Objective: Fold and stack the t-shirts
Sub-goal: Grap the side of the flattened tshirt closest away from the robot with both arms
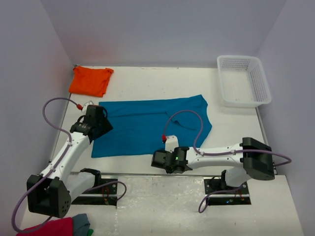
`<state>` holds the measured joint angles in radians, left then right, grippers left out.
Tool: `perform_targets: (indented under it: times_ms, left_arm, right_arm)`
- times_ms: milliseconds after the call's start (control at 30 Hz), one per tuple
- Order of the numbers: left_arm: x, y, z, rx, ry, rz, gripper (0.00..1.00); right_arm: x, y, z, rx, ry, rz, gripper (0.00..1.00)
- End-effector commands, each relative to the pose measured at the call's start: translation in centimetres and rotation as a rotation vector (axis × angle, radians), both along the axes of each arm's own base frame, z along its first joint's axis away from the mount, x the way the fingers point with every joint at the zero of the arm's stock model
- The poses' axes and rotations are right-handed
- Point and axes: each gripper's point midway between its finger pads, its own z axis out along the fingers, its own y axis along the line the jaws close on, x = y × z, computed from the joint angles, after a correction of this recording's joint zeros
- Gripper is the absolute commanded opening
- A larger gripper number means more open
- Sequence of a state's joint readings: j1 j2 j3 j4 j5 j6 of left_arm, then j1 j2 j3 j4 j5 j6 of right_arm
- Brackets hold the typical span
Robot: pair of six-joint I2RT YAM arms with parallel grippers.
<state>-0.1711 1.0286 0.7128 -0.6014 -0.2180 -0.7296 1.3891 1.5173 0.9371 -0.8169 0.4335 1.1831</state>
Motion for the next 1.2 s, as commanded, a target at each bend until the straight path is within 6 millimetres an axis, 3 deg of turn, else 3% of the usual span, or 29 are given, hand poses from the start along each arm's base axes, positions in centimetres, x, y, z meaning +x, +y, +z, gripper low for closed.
perform_targets:
  times_ms: [0, 67, 200, 333, 500, 633, 800, 1167]
  left_arm:
    - [-3.0, 3.4, -0.8, 0.133, 0.202, 0.216, 0.54]
    - [-3.8, 3.9, -0.2, 0.163, 0.292, 0.251, 0.52]
    - [-5.3, 3.2, -3.0, 0.08, 0.451, 0.246, 0.52]
    - [-8.2, 2.9, -5.8, 0.018, 0.594, 0.285, 0.52]
    - [-10.8, 3.2, -7.8, -0.01, 0.699, 0.339, 0.51]
    - [-10.9, 4.7, -7.6, -0.002, 0.715, 0.392, 0.5]
    - [-11.0, 8.8, -6.7, 0.092, 0.733, 0.454, 0.51]
    - [-10.8, 9.0, -7.9, 0.04, 0.752, 0.441, 0.5]
  right_arm:
    - [0.6, 1.4, 1.3, 0.092, -0.051, 0.076, 0.0]
    - [0.4, 1.6, 1.0, 0.129, -0.047, 0.096, 0.0]
    - [0.8, 1.1, 1.6, 0.159, -0.085, 0.1, 0.0]
    - [0.6, 0.7, 2.0, 0.212, -0.087, 0.101, 0.0]
    - [0.5, -0.1, 2.0, 0.231, -0.096, 0.096, 0.0]
    - [0.7, -0.8, 1.8, 0.238, -0.103, 0.083, 0.0]
    - [0.7, -1.3, 1.7, 0.247, -0.104, 0.08, 0.0]
    - [1.0, -1.8, 2.2, 0.277, -0.107, 0.064, 0.0]
